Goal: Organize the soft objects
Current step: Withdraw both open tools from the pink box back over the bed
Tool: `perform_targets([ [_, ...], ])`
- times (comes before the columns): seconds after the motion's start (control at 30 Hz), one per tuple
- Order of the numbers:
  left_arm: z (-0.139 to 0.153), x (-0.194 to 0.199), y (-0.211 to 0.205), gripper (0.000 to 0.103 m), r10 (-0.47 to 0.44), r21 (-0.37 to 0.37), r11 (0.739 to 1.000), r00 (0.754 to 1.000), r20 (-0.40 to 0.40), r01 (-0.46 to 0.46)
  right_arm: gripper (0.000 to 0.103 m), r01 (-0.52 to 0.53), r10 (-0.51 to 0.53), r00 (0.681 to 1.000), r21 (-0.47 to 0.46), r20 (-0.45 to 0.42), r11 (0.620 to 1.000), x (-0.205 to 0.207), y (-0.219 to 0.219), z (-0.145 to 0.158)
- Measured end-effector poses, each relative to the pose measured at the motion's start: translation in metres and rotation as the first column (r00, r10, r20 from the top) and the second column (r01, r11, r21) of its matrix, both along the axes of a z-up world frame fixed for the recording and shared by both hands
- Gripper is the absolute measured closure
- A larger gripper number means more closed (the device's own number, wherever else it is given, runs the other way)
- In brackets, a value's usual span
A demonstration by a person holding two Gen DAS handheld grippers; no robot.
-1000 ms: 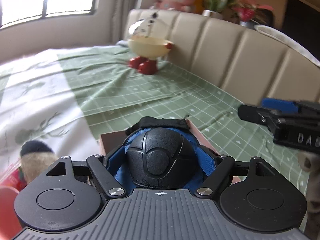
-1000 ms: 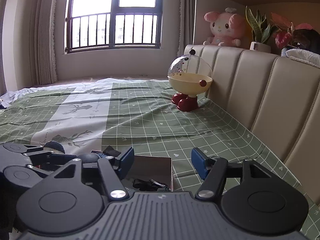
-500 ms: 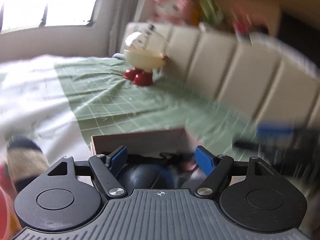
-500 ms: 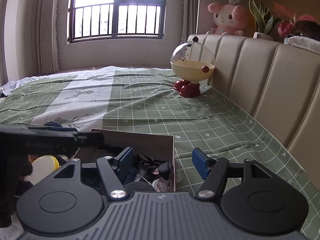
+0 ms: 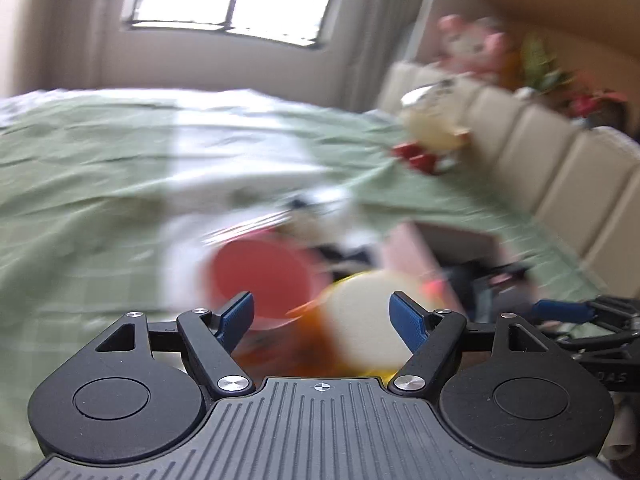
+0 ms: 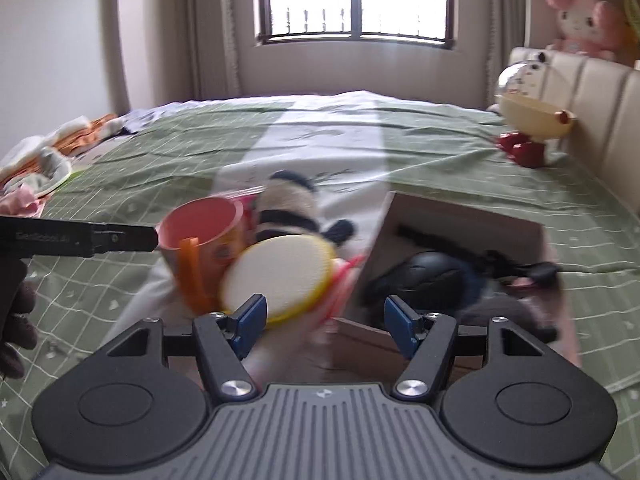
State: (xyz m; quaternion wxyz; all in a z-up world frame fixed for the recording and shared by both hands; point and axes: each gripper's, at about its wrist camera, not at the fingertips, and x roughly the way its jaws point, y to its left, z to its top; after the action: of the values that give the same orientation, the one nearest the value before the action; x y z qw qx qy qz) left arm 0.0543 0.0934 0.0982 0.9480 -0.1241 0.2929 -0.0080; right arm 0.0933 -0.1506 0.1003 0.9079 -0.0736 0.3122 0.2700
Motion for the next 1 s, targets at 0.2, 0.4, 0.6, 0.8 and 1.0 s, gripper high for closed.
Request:
perform_targets([
  [0.2,-0.02,-0.056,0.033,0.024,-0.002,-0.056,0.998,0.998,-0.06,-0.001,0.037,-0.094,0.135,0.98,-0.258,0.146,0.961,0.002,0.073,-0.014],
  [0.4,-0.051,-0.088,0.043,0.024,-0.024,-0.143,0.99,0.993,-0.119,0.007,0.037,-0.015,0.019,1.0,-0.201,0.018,0.98,0.082,0.096,-0.002],
  [0.6,-0.058,-0.098,0.047,0.024,-0.061,-0.163,0.986,0.99,-0.126,0.04,0.05,0.013,-0.042,0.988,-0.191,-0.147,0.982,0.112,0.094,-0.024],
  [0.8,-0.061,-0.103,0.058,0.024,-0.056,-0.194,0.981,0.991,-0.118,0.032,0.063,-0.045,0.02,0.994,-0.228,-0.11,0.973,0.048,0.077,-0.022],
  [1.0,-0.063,-0.099,0.048,0.024,-0.104,-0.21,0.974,0.989,-0.108,0.08,0.065,-0.199,0.163,0.968,-0.187,-0.191,0.962,-0.015,0.062,-0.02],
])
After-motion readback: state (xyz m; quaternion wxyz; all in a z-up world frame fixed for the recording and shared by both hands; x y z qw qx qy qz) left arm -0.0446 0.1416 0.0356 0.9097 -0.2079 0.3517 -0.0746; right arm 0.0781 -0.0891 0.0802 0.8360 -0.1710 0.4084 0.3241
